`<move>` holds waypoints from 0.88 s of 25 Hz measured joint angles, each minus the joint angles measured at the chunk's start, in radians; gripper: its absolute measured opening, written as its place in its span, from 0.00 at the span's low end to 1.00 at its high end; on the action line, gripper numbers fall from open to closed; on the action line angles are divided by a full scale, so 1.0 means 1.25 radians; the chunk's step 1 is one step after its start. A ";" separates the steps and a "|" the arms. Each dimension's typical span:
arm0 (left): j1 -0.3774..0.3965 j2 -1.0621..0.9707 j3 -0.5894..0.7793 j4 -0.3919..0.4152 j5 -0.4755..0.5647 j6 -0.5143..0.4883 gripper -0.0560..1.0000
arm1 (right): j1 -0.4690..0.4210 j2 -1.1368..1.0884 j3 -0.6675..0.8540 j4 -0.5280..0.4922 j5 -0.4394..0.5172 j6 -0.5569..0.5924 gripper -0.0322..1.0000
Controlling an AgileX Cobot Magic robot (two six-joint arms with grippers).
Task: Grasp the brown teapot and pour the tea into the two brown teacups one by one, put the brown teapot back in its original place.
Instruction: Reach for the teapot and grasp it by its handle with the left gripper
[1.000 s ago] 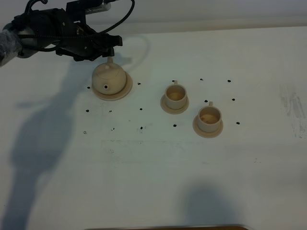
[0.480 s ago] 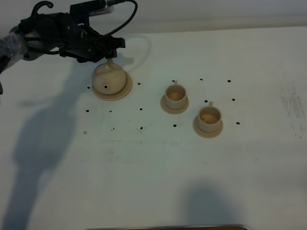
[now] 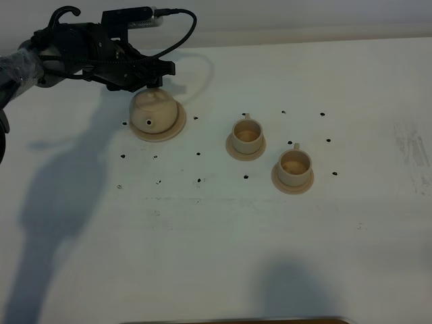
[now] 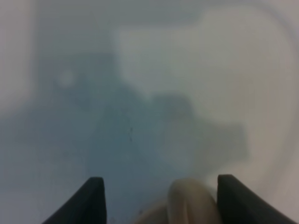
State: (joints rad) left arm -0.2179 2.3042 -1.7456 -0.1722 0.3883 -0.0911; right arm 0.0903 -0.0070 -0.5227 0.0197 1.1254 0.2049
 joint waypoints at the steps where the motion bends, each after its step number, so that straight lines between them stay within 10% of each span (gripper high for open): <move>1: 0.000 0.000 0.000 0.001 0.000 0.006 0.52 | 0.000 0.000 0.000 0.000 0.000 0.000 0.46; 22: -0.001 -0.001 -0.013 0.057 -0.007 0.100 0.52 | 0.000 0.000 0.000 0.001 -0.004 -0.038 0.46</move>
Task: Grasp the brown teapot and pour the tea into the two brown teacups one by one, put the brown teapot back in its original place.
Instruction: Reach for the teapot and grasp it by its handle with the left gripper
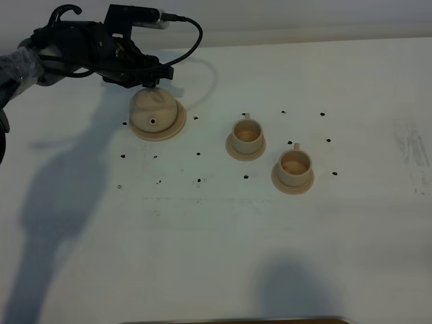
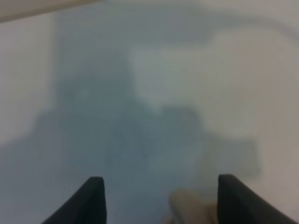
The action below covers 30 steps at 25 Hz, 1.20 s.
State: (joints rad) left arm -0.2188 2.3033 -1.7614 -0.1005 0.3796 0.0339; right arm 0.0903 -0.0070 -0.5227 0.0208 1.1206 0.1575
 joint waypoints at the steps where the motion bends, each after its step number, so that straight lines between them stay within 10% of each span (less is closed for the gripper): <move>1: 0.000 0.000 -0.002 0.011 0.001 0.000 0.52 | 0.000 0.000 0.000 0.000 0.000 -0.016 0.46; 30: 0.013 -0.025 -0.003 0.075 0.015 0.002 0.52 | 0.000 0.000 0.000 0.000 0.000 -0.094 0.46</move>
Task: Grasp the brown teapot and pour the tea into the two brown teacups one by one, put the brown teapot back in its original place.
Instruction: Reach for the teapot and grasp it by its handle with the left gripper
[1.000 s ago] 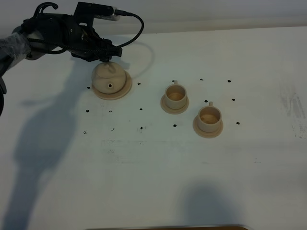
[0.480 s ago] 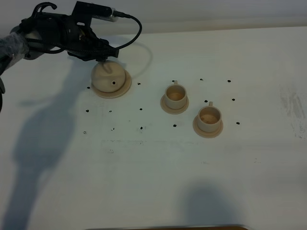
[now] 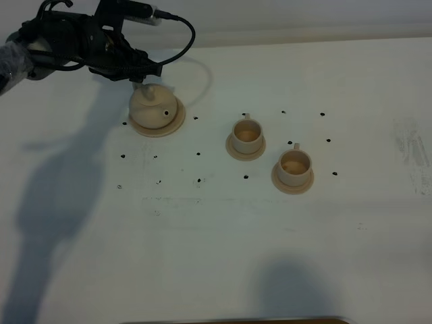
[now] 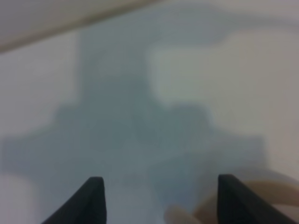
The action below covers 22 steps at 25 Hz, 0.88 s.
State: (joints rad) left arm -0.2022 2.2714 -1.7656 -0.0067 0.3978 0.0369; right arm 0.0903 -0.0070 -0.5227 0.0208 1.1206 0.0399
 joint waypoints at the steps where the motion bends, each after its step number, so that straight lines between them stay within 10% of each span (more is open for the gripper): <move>1: 0.000 -0.002 0.000 0.005 -0.003 0.001 0.52 | 0.000 0.000 0.000 0.000 0.000 0.000 0.46; 22: 0.009 0.018 0.000 0.005 -0.035 0.001 0.52 | 0.000 0.000 0.000 0.000 0.000 0.000 0.46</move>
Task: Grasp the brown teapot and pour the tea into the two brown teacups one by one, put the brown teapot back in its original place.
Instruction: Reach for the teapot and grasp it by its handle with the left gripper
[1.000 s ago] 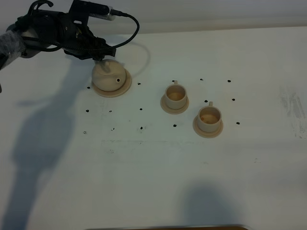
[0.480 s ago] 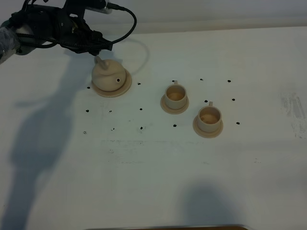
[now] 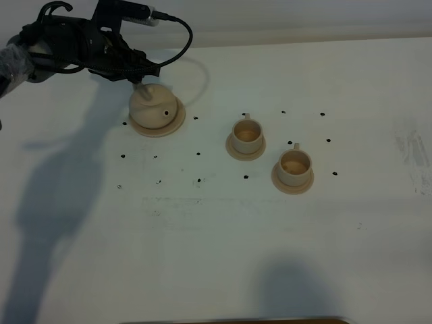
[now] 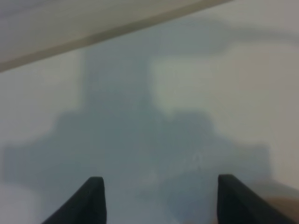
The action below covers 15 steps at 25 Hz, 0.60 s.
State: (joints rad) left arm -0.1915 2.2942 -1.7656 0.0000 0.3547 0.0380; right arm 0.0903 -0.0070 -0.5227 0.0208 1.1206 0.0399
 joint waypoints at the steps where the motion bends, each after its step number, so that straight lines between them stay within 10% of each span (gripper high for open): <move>1: 0.000 0.000 0.000 0.000 0.000 0.000 0.52 | 0.000 0.000 0.000 0.000 0.000 0.000 0.46; 15: 0.001 0.000 -0.001 0.000 0.026 0.000 0.52 | 0.000 0.000 0.000 0.000 0.000 0.000 0.46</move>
State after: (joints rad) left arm -0.1906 2.2942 -1.7668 0.0000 0.3873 0.0380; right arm 0.0903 -0.0070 -0.5227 0.0208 1.1206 0.0399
